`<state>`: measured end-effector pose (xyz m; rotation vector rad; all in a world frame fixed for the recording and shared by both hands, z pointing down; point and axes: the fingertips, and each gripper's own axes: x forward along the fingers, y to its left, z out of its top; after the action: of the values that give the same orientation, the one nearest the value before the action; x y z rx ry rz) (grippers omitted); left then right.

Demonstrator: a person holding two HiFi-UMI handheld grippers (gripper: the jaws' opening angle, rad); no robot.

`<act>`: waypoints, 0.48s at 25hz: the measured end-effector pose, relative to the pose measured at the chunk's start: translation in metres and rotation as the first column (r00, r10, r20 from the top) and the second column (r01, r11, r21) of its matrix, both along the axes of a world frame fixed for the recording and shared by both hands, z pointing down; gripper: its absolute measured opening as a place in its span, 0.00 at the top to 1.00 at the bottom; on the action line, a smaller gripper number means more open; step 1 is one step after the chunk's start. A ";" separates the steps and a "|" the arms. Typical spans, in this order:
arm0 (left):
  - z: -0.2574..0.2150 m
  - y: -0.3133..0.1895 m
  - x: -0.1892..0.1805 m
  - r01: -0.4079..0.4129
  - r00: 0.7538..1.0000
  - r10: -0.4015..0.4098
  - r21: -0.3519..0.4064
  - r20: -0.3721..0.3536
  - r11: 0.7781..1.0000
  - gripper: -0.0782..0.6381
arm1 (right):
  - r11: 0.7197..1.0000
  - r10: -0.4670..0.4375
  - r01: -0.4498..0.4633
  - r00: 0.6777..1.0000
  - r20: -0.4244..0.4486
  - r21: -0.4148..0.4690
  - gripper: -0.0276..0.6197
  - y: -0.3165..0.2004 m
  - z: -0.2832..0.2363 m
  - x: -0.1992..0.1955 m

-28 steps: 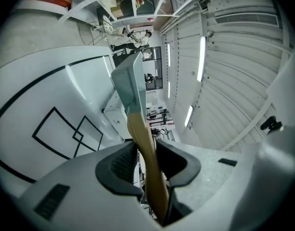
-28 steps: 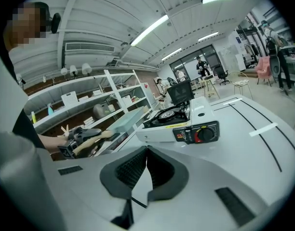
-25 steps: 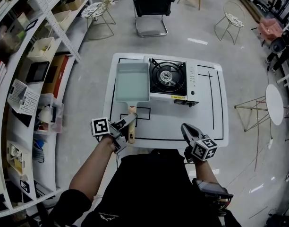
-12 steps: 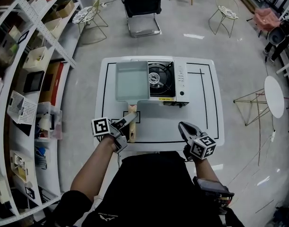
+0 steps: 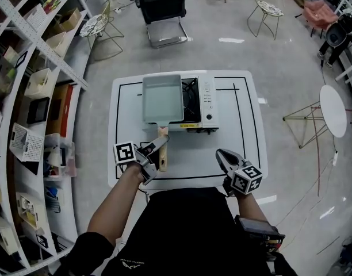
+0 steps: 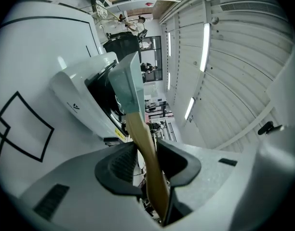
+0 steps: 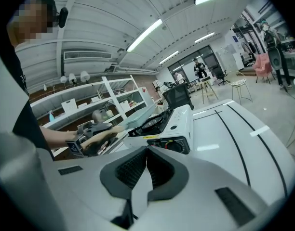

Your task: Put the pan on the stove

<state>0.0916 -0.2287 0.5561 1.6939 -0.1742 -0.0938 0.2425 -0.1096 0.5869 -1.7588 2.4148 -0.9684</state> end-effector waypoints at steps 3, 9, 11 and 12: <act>0.002 -0.001 0.013 -0.017 1.000 0.017 0.006 0.007 1.000 0.71 | 1.000 0.006 -0.005 1.000 0.010 -0.006 0.92 0.003 0.004 0.009; 0.007 -0.002 0.033 -0.036 0.999 0.036 -0.014 0.007 0.999 0.71 | 1.000 0.004 -0.004 1.000 0.027 -0.015 0.92 0.002 0.008 0.022; 0.010 -0.003 0.038 -0.040 0.999 0.040 -0.016 0.004 0.999 0.71 | 1.000 0.000 0.001 1.000 0.031 -0.016 0.92 0.001 0.010 0.025; 0.011 -0.004 0.040 -0.041 0.999 0.041 -0.015 0.002 0.999 0.70 | 1.000 -0.003 0.003 0.999 0.033 -0.017 0.92 0.001 0.010 0.026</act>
<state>0.1315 -0.2325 0.5666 1.6817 -0.1413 -0.0603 0.2689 -0.1084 0.5970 -1.7310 2.3976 -1.0124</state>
